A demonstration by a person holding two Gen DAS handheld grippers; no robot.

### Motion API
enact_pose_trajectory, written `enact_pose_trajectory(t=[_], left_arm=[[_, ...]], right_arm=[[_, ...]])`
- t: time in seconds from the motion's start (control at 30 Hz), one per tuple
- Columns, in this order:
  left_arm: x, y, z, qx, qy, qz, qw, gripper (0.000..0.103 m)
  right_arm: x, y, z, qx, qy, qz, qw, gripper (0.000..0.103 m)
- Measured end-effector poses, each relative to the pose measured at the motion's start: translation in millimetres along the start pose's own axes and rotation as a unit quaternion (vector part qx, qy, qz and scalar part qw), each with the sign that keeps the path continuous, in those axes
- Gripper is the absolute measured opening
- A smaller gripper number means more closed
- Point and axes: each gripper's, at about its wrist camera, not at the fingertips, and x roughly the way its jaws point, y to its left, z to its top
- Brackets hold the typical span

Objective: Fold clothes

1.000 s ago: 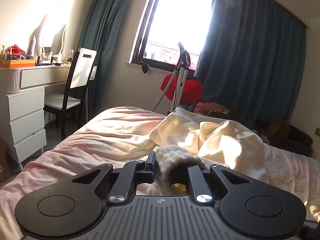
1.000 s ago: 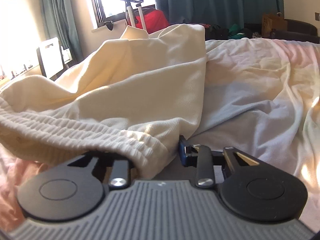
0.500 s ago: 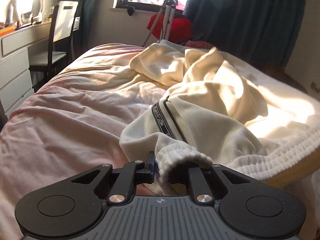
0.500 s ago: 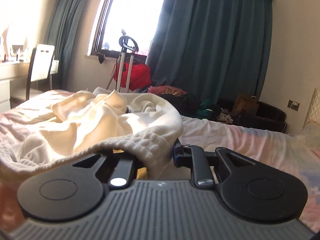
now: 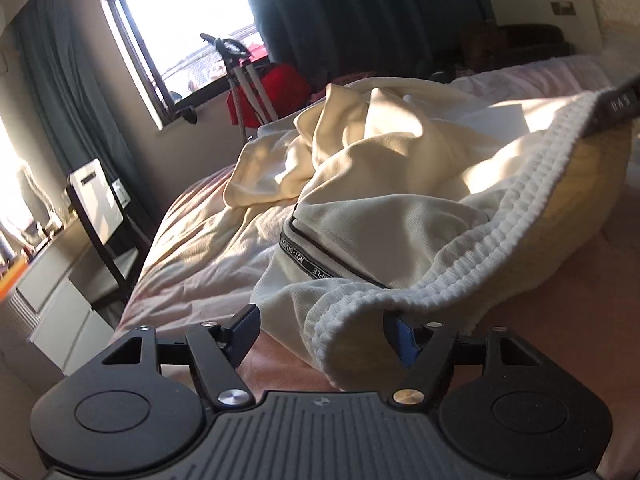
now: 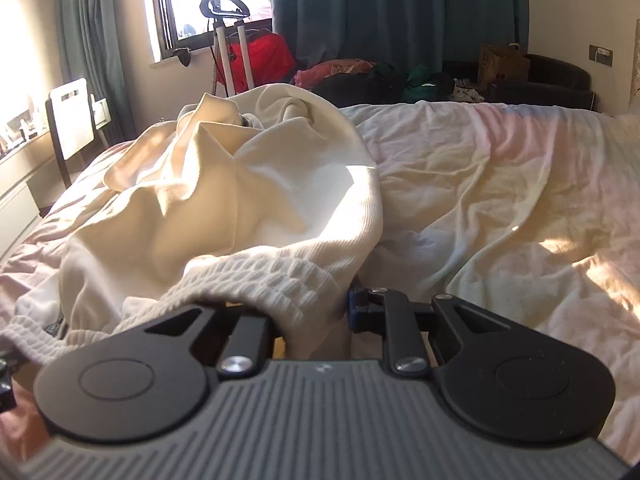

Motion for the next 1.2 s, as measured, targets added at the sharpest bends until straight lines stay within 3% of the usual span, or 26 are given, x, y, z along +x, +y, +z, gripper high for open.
enact_pose_trajectory(t=[0.13,0.27,0.33,0.4,0.5,0.6,0.77,0.9,0.93,1.03,1.17,1.2], left_arm=[[1,-26,-4,0.097,-0.019,0.040,0.9943,0.082],[5,-44,-7,0.168,-0.053,0.033,0.9839,0.083],[12,-50,-7,0.185,-0.059,0.032,0.9805,0.084],[23,-51,-3,0.176,-0.054,0.022,0.9826,0.082],[39,-51,-1,0.185,-0.044,0.032,0.9812,0.074],[50,-46,-1,0.189,-0.032,0.035,0.9808,0.057],[39,-27,9,0.097,-0.062,0.027,0.9929,0.045],[23,6,18,-0.027,-0.079,0.040,0.9957,0.030],[21,17,17,-0.064,-0.076,0.042,0.9941,0.012],[16,51,14,-0.188,-0.060,0.043,0.9793,0.011],[25,90,-3,-0.329,-0.005,0.035,0.9436,0.011],[26,97,-12,-0.354,0.012,0.033,0.9345,0.011]], right_arm=[[-4,5,0,-0.020,-0.012,0.002,1.000,0.020],[-5,12,0,-0.043,-0.020,0.002,0.999,0.021],[-4,13,1,-0.048,-0.021,0.003,0.999,0.022],[-3,14,1,-0.052,-0.021,0.002,0.998,0.022],[-1,14,0,-0.056,-0.015,0.000,0.998,0.022],[2,13,-2,-0.059,-0.008,-0.004,0.998,0.022],[3,17,-4,-0.073,-0.007,-0.014,0.997,0.022],[5,16,-5,-0.075,0.006,-0.014,0.997,0.023],[6,16,-6,-0.076,0.011,-0.011,0.997,0.023],[5,31,-12,-0.138,0.020,0.006,0.990,0.029],[7,67,-34,-0.263,0.033,0.016,0.964,0.037],[7,72,-39,-0.283,0.039,0.026,0.958,0.046]])
